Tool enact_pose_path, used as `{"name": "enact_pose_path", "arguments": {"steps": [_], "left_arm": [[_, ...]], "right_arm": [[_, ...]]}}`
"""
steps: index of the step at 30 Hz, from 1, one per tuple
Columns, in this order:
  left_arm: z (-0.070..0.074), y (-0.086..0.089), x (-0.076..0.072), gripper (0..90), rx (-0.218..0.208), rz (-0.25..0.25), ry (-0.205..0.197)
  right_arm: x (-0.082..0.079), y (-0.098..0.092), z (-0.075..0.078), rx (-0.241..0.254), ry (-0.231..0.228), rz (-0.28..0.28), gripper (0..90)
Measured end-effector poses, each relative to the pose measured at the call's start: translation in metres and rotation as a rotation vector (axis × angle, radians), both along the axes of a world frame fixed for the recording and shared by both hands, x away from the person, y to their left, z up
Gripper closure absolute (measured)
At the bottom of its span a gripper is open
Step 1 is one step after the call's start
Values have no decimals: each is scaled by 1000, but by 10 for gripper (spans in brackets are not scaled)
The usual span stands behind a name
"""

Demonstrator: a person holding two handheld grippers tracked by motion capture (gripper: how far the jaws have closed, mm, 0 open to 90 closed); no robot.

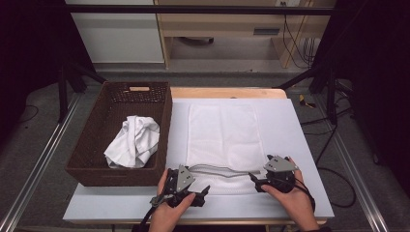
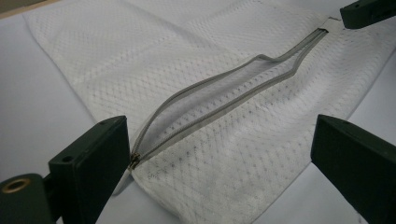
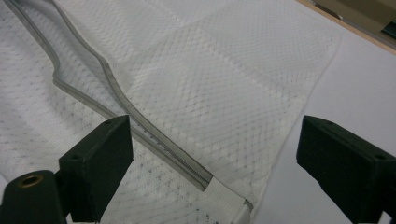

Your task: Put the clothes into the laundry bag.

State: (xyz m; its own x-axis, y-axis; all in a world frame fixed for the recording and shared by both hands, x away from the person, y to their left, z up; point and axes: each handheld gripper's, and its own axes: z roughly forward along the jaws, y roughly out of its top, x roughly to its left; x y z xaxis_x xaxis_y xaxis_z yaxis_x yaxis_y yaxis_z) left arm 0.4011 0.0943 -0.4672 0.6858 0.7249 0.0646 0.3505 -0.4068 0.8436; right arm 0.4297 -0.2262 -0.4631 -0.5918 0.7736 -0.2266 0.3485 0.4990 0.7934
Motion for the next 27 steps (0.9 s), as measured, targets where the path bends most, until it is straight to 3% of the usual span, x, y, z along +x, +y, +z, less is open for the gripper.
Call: {"name": "enact_pose_path", "arguments": {"steps": [2, 15, 20, 27], "left_arm": [[0, 1, 0, 54, 1, 9, 17], [1, 0, 0, 66, 4, 23, 31], [2, 2, -1, 104, 20, 48, 16], [1, 4, 0, 180, 21, 76, 20]], "right_arm": [[-1, 1, -1, -11, -4, 6, 138], [-3, 10, 0, -58, 19, 21, 186], [-1, 18, 4, -83, 54, 48, 317], [5, 32, 9, -131, 109, 120, 436]]}}
